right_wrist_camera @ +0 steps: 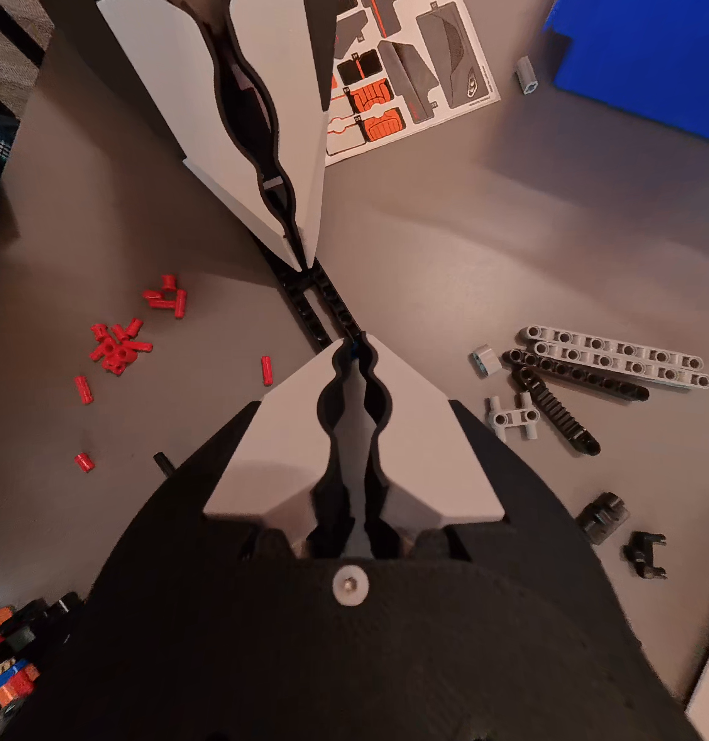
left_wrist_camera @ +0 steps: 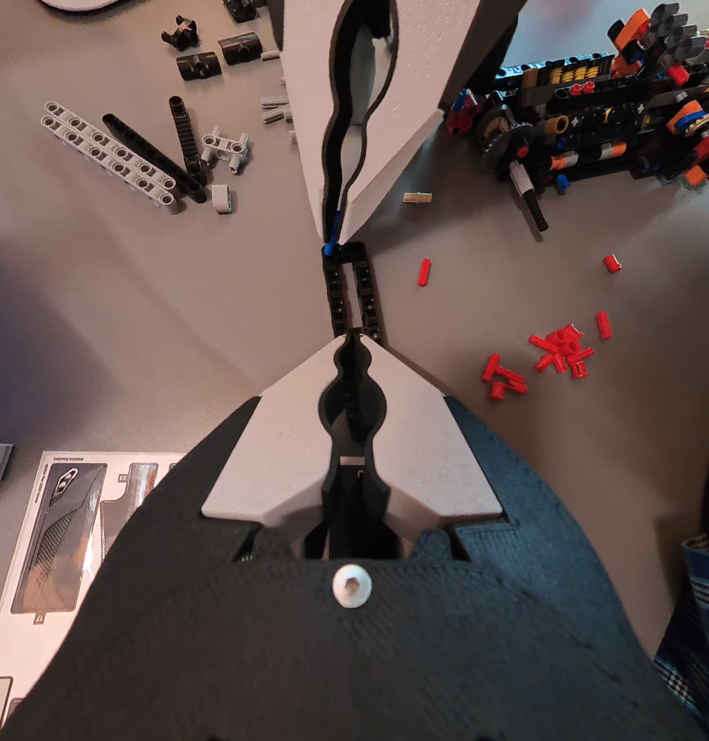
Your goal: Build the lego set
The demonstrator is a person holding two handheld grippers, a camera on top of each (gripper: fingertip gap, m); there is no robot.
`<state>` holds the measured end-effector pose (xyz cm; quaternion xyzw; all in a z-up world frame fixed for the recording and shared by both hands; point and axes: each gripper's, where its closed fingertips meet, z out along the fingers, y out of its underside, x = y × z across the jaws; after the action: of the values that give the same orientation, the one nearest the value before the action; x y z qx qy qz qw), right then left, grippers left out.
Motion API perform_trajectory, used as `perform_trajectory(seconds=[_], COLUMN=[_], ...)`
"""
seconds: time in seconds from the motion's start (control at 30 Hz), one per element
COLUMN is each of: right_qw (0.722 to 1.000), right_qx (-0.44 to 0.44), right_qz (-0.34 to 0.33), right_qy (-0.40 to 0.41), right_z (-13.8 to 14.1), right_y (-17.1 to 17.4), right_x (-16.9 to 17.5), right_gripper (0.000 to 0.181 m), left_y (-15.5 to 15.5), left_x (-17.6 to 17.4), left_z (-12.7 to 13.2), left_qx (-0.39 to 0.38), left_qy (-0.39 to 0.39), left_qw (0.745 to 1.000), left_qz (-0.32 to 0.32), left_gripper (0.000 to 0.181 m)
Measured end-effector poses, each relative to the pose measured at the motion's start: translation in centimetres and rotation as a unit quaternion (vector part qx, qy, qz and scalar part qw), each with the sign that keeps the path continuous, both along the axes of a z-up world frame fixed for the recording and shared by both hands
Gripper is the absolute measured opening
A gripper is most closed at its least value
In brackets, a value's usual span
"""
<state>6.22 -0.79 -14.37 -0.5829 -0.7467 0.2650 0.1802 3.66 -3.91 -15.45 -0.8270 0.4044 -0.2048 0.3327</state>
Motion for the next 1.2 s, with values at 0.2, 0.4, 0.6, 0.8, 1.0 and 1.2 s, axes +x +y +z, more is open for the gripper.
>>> perform_trajectory(seconds=[0.2, 0.4, 0.6, 0.8, 1.0, 1.2], right_qw=[1.0, 0.998, 0.995, 0.993, 0.993, 0.996], right_qx=[-0.012, -0.03, -0.037, -0.046, -0.071, -0.04], right_qz=[-0.004, -0.012, -0.009, -0.002, -0.001, -0.029], right_qy=[-0.027, -0.062, -0.09, -0.108, -0.098, -0.077], right_z=[0.0, 0.0, -0.4, -0.7, 0.6, 3.1], right_y=[0.2, 0.4, 0.3, 0.3, -0.1, 0.6], right_x=[-0.3, -0.6, -0.9, -1.0, -0.8, 0.4], right_gripper=[0.001, 0.001, 0.0, 0.001, 0.032, 0.032], left_y=[-0.1, -0.1, -0.1, -0.1, -0.1, -0.2], left_x=[0.0, 0.0, 0.0, 0.0, 0.1, 0.2], left_z=[0.0, 0.0, -0.1, -0.1, 0.0, 0.1], left_qx=[0.006, 0.01, 0.015, 0.015, 0.01, -0.008], left_qy=[0.007, 0.008, 0.014, 0.012, 0.009, -0.005], left_qw=[1.0, 1.0, 1.0, 1.0, 1.0, 1.0], left_qz=[-0.002, -0.003, -0.005, -0.004, 0.001, 0.007], left_gripper=[0.001, 0.0, 0.0, 0.0, 0.0, 0.0])
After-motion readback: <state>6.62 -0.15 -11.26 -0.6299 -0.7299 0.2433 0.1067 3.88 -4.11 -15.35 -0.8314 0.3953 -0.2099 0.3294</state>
